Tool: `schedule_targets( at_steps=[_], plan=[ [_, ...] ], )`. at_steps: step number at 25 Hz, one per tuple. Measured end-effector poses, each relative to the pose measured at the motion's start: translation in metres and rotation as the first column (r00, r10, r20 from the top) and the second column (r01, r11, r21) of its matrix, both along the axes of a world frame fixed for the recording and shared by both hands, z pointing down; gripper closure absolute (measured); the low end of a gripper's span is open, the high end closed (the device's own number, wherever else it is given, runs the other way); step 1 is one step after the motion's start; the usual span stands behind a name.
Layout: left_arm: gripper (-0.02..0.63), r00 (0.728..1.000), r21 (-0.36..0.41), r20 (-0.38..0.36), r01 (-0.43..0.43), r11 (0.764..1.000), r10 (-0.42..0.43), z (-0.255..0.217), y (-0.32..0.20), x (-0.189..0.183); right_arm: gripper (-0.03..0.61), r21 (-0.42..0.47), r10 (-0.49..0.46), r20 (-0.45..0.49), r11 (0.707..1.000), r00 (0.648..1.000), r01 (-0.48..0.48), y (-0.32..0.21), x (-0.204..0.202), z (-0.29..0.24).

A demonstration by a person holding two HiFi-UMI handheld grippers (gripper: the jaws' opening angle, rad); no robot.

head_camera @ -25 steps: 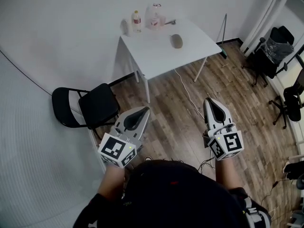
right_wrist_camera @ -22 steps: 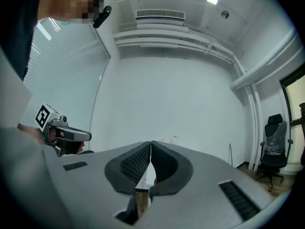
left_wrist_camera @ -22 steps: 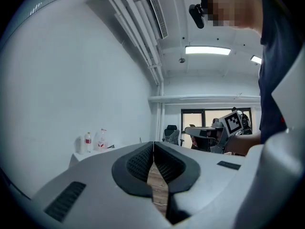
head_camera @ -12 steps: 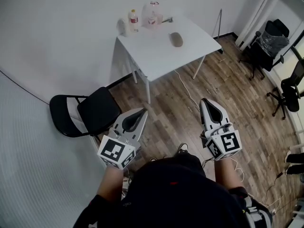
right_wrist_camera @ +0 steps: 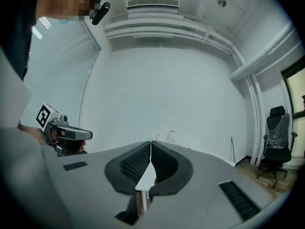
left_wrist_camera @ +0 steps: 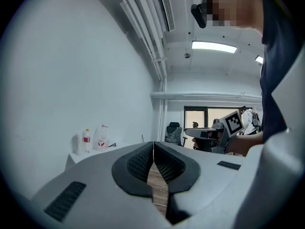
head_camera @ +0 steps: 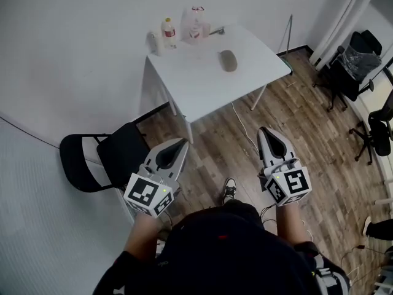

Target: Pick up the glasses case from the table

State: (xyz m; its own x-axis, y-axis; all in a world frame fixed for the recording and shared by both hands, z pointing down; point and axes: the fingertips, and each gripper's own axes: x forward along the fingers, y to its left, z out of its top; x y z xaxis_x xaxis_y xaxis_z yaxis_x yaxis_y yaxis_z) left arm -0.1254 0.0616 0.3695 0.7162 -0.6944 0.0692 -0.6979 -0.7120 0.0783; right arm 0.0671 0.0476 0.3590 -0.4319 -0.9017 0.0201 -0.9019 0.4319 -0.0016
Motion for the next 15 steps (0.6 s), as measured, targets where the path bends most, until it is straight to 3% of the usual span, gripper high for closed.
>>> schedule_targets(
  at_steps=[15],
  plan=[
    [0.591, 0.993, 0.004, 0.028, 0.115, 0.993, -0.115, -0.012, -0.149, 0.128, 0.557, -0.05, -0.069, 0.024, 0.996, 0.997, 0.07, -0.172, 0.138, 0.009]
  ],
)
